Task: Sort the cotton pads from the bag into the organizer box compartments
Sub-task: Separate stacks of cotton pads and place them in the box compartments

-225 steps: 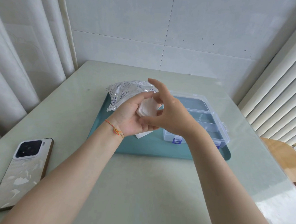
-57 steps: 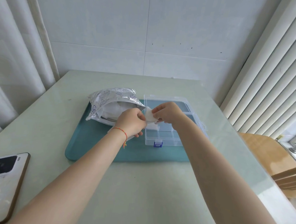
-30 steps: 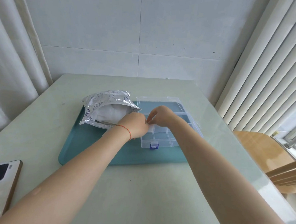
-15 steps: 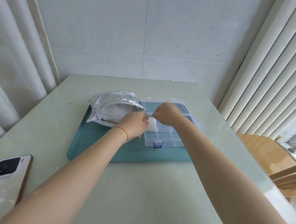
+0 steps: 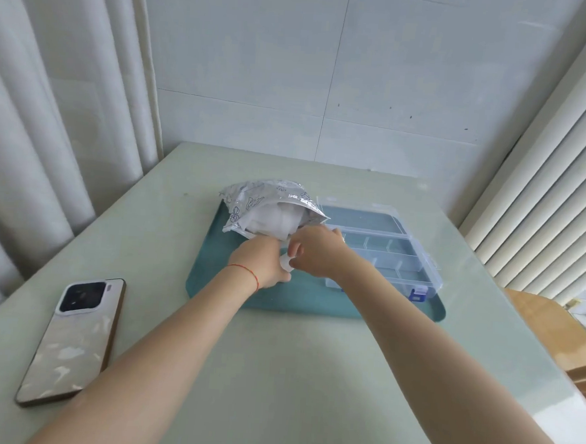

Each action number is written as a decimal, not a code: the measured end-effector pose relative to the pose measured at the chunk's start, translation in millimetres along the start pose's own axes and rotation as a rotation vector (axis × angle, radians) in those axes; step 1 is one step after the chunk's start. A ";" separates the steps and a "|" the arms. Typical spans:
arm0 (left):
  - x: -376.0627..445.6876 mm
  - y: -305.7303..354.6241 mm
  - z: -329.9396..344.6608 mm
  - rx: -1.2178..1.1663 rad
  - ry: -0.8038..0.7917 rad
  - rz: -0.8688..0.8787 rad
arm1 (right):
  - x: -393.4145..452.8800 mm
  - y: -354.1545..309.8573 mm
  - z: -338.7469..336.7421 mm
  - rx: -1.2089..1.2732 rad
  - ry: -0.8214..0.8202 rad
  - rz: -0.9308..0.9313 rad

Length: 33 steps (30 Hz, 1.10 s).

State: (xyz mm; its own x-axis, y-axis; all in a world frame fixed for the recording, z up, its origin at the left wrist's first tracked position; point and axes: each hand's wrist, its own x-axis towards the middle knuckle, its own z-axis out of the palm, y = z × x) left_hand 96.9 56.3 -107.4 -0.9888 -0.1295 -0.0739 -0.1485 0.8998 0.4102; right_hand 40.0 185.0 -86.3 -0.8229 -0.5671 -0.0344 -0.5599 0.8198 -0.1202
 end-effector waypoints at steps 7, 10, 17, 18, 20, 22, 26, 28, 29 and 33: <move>0.4 -6.1 0.0 0.081 0.119 0.032 | 3.0 10.9 1.3 0.253 0.259 0.134; -2.2 -9.7 -2.2 -0.094 0.226 0.042 | 5.8 7.1 -2.0 0.446 0.318 0.187; -6.5 -22.4 -11.4 -0.618 0.498 0.035 | 18.3 -14.6 -7.7 0.761 0.160 0.390; -6.3 -22.9 -12.7 -0.750 0.448 -0.003 | 20.5 -18.0 -6.6 0.815 0.134 0.427; -5.0 -24.2 -15.1 -1.054 0.328 -0.086 | 25.4 -24.0 -4.2 0.935 0.112 0.479; -6.7 -24.3 -17.8 -1.303 0.212 -0.127 | 29.7 -28.0 -1.0 1.043 0.107 0.507; -11.6 -23.4 -25.0 -1.557 0.096 -0.169 | 35.2 -33.3 1.2 1.129 0.100 0.546; -11.3 -24.6 -25.6 -1.593 0.073 -0.165 | 35.9 -34.8 1.0 1.163 0.104 0.557; -11.1 -25.3 -25.0 -1.581 0.059 -0.152 | 35.5 -35.0 0.8 1.189 0.114 0.556; -9.9 -27.7 -19.4 -1.577 0.031 -0.121 | 30.3 -30.4 -2.9 1.224 0.168 0.551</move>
State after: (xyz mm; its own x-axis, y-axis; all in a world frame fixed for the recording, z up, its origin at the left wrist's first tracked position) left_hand 110.5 24.7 -100.4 -0.9674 -0.1918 -0.1652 -0.0676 -0.4332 0.8987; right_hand 31.8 143.1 -80.9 -0.9618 -0.1018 -0.2543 0.2159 0.2897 -0.9325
